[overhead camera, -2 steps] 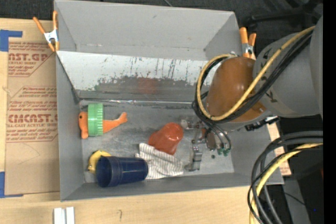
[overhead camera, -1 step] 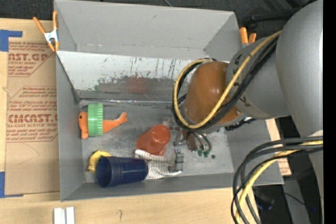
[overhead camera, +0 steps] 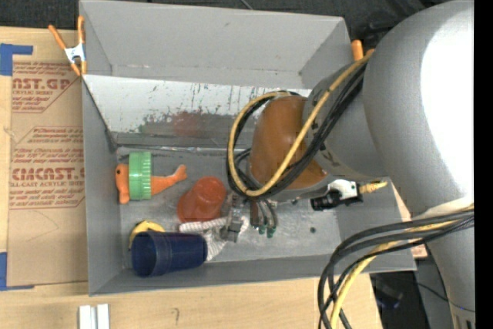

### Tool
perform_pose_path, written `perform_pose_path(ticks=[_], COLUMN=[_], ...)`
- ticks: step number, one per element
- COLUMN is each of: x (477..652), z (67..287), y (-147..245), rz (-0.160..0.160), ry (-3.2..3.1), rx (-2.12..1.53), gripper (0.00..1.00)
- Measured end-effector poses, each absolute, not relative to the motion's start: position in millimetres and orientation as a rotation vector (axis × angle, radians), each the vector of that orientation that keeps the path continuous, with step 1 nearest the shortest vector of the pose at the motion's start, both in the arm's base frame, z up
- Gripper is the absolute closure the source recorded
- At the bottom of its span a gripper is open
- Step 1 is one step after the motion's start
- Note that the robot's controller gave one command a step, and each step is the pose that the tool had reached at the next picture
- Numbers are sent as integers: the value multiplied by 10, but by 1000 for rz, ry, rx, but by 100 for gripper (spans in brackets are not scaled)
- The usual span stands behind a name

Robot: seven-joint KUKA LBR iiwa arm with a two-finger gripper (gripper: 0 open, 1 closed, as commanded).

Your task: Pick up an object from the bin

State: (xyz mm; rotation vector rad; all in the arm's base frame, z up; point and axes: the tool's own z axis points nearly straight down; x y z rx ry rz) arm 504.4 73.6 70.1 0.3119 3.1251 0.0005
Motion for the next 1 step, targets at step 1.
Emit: perform_pose_path(ticks=[1], x=[5044], z=[701], y=[736], rz=[0], ry=[3125], rx=[312], gripper=[100])
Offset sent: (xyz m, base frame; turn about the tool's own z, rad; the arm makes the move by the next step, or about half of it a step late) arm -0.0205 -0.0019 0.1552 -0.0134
